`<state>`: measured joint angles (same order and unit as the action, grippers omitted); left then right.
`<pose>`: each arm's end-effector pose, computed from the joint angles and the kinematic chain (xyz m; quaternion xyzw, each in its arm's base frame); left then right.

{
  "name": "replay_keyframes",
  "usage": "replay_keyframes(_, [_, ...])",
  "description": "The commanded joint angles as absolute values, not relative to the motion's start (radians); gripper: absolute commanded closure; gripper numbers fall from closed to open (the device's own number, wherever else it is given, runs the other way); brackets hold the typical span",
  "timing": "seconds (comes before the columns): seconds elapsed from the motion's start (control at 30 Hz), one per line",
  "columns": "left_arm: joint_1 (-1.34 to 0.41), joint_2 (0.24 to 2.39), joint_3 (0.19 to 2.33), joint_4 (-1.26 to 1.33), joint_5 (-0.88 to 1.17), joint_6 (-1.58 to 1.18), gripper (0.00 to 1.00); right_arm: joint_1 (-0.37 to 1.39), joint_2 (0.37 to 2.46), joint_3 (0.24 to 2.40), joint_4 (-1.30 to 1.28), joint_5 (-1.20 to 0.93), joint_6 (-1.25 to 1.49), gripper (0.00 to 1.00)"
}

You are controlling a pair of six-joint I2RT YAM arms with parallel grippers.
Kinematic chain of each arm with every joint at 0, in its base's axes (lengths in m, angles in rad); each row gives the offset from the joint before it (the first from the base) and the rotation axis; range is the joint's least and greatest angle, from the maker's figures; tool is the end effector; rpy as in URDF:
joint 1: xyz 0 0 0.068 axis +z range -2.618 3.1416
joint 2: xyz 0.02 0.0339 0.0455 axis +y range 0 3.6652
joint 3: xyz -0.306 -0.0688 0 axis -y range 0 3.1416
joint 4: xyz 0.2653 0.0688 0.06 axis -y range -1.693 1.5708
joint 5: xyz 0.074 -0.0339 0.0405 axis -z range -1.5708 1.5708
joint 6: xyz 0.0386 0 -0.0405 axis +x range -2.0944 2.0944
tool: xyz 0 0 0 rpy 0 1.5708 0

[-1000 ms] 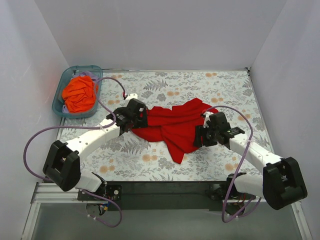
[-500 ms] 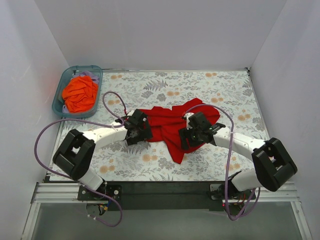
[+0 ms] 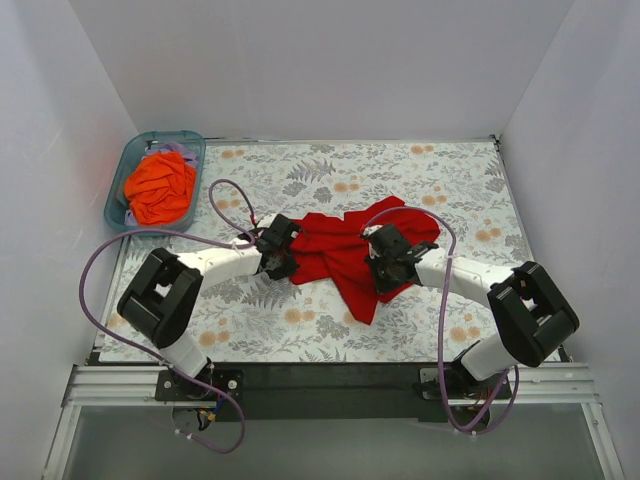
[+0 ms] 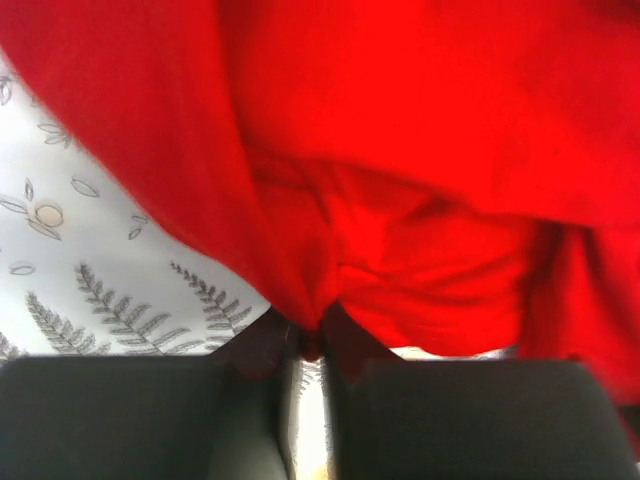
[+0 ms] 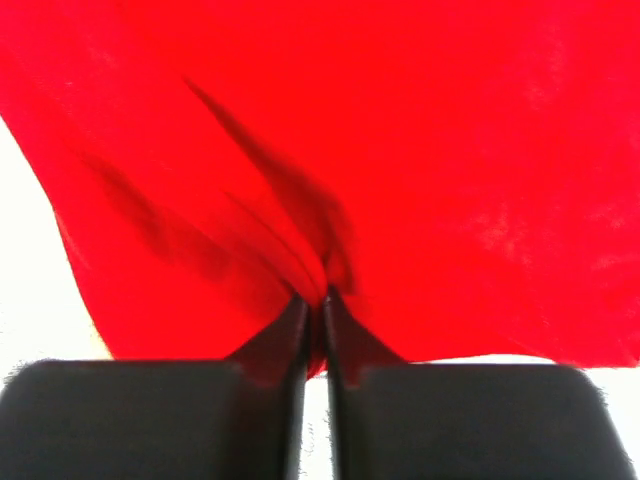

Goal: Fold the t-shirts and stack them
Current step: Flatten the tshirt out

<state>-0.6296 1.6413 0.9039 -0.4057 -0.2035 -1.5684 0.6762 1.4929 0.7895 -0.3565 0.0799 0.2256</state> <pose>0.2670 -0.1849 0.1830 -0.4590 0.8573 -0.1429 0.1844 0.2299 0.1805 0.1946 -0.2061 0.9446 0.0752 0.2441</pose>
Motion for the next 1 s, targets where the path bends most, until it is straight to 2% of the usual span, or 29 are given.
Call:
replay_keyframes(0.0, [-0.609,1.658,0.952,-0.425,-0.265,-1.533,1.0,0.651,1.493,0.804,-0.452,0.213,0.206,0.94])
replay_keyframes(0.07, [-0.586,1.646,0.979,-0.472,-0.322,-1.507,1.0,0.621,1.465,0.811,-0.48,0.259,0.204,0.99])
replay_keyframes(0.13, [-0.574,1.612,1.021,-0.57,-0.401,-1.447,1.0,0.56,1.419,0.822,-0.54,0.294,0.199,0.99])
replay_keyframes(0.3, [-0.509,1.447,1.097,-0.728,-0.765,-1.264,1.0,0.337,1.299,0.903,-0.658,0.359,0.166,0.99])
replay_keyframes(0.47, [-0.459,1.381,1.213,-0.649,-0.96,-0.97,1.0,0.236,1.209,0.991,-0.664,0.347,0.183,0.98])
replay_keyframes(0.67, [-0.46,1.342,1.396,-0.733,-0.957,-0.937,1.0,0.209,1.146,1.152,-0.721,0.4,0.126,0.99])
replay_keyframes(0.97, [-0.459,1.123,1.405,-0.821,-0.79,-0.966,1.0,0.203,0.974,1.223,-0.726,0.373,0.043,0.99])
